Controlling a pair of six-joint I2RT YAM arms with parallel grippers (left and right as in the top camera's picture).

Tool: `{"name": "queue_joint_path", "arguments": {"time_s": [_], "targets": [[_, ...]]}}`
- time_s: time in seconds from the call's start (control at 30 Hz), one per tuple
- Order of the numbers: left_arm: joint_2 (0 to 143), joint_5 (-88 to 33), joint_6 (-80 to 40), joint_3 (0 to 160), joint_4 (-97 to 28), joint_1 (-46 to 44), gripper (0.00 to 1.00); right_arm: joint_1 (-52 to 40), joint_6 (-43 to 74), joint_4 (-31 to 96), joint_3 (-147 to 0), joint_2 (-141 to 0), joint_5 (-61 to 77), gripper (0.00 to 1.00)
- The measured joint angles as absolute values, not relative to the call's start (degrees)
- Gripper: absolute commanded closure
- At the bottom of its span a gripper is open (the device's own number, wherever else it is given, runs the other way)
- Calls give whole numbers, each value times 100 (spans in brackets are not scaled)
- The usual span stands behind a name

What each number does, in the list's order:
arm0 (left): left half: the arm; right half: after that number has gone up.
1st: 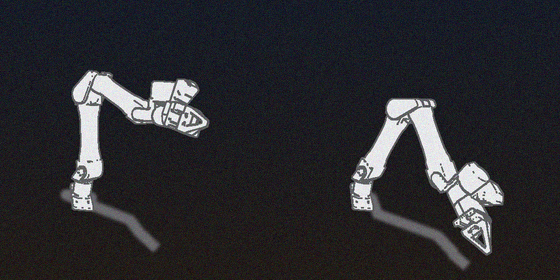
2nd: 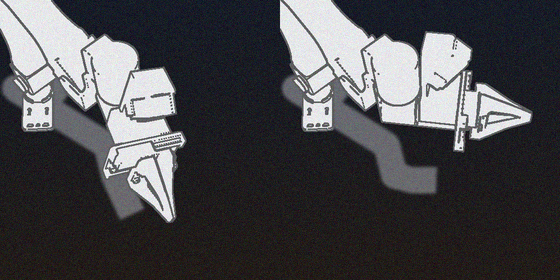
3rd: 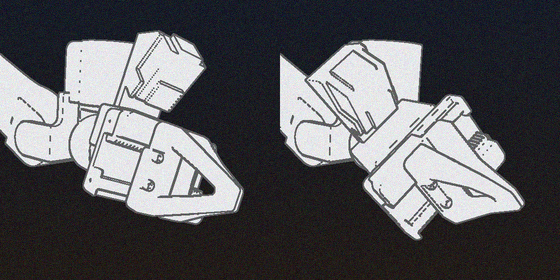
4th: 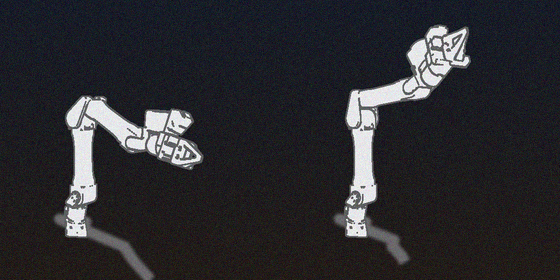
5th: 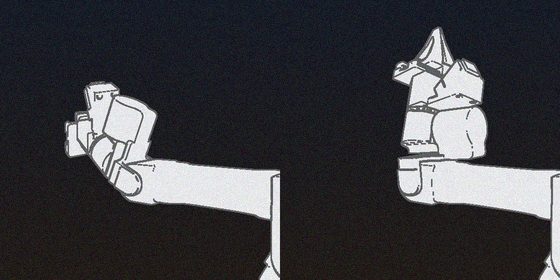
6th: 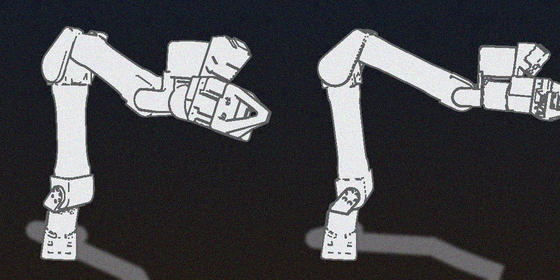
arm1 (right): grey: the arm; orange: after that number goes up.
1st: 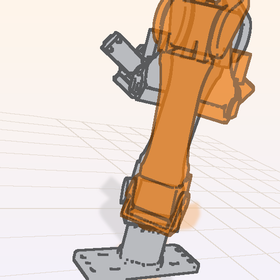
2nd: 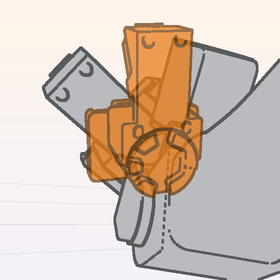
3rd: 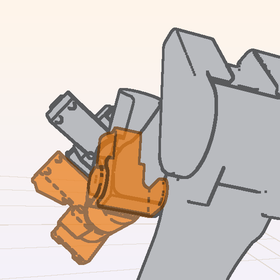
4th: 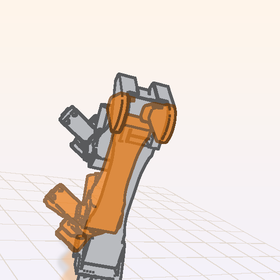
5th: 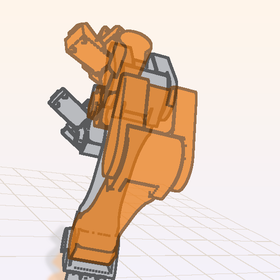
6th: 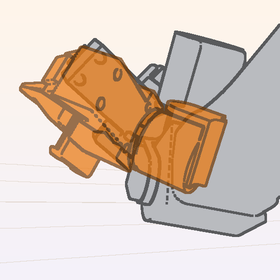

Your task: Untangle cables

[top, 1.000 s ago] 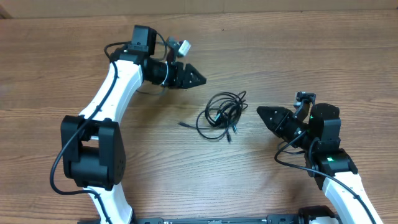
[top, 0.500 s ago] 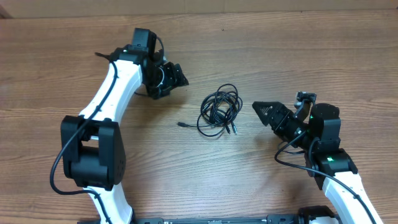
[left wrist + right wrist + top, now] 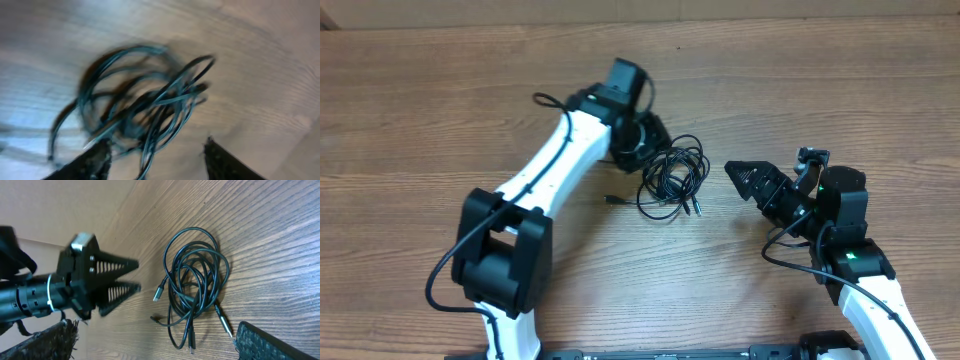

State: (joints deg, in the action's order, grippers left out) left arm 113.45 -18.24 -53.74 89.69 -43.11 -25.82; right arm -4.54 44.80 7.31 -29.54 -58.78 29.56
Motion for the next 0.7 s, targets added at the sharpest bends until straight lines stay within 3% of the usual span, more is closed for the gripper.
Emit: {"name": "queue_joint_path", "arguments": {"time_s": [0.13, 0.2, 0.27, 0.37, 0.47, 0.7], "targets": [[11345, -1070, -4558, 8969, -3787, -2862, 36, -454, 4477, 856, -2954, -5878, 2958, 2], [11345, -821, -3712, 8969, -3669, -2978, 23, -454, 4480, 1009, -2954, -5878, 2941, 4], [11345, -725, -2936, 8969, -3656, -3044, 19, -454, 4471, 1116, -2954, -5878, 2908, 5], [11345, -701, -1625, 8969, -3664, -3107, 22, -454, 4477, 1267, -2954, -5878, 2821, 5], [11345, -851, -283, 8969, -3675, -3114, 33, -454, 4477, 1310, -2954, -5878, 2762, 5], [11345, -1160, 2112, 8969, -3677, -3111, 30, -454, 4482, 1310, -2954, -5878, 2716, 5]]}}
